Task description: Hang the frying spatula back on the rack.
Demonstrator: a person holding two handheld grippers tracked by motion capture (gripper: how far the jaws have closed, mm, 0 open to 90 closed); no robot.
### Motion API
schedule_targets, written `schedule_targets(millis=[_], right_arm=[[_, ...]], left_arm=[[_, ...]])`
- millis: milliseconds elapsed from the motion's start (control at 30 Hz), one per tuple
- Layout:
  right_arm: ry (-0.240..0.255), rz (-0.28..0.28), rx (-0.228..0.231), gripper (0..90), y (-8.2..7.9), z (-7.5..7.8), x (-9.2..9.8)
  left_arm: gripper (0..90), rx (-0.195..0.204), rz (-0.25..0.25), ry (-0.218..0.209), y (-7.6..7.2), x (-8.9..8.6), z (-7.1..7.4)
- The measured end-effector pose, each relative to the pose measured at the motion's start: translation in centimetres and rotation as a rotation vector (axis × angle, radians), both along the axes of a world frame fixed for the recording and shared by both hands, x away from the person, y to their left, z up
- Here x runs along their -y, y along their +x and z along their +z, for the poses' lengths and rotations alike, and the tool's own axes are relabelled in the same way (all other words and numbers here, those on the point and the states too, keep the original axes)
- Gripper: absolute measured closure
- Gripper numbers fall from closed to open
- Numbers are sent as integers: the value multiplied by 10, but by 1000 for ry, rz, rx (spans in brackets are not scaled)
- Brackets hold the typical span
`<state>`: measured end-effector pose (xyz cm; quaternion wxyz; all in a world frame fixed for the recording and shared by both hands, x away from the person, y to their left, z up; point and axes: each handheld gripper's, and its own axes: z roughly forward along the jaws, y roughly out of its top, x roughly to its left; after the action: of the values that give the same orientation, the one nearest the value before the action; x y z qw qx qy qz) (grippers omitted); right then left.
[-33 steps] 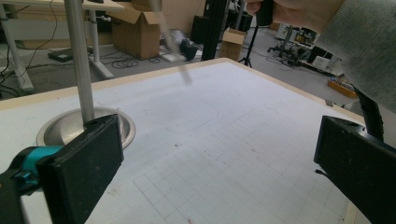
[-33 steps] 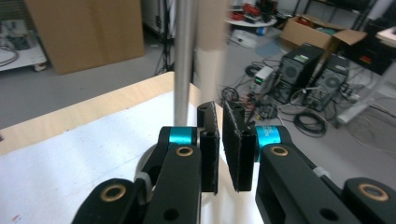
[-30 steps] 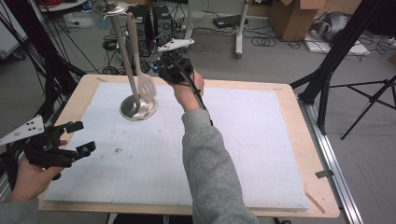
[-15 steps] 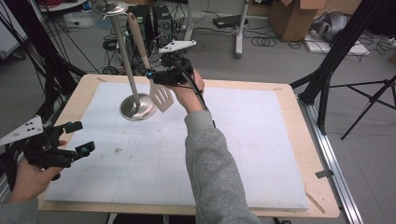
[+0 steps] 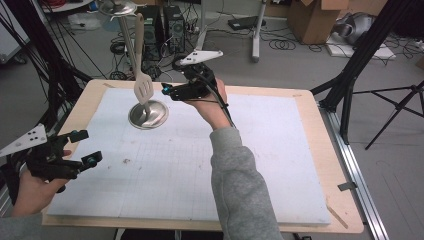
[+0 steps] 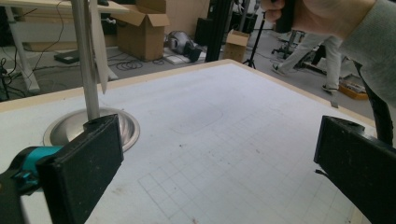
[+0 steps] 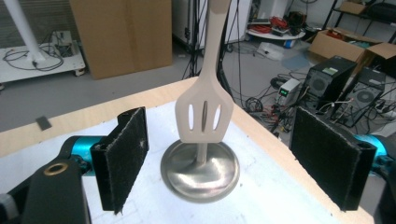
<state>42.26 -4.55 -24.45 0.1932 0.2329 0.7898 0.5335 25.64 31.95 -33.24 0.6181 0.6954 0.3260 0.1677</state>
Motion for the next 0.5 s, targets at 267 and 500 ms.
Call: schedule_targets(millis=[267,500], right_arm=[[24,10,-10,174,-13,-9,28],[38,21,-22,173,-21,-18,49]], left_arm=[[18,4,20,5,4,2,-4],[18,7,43,5,7,3,-7]])
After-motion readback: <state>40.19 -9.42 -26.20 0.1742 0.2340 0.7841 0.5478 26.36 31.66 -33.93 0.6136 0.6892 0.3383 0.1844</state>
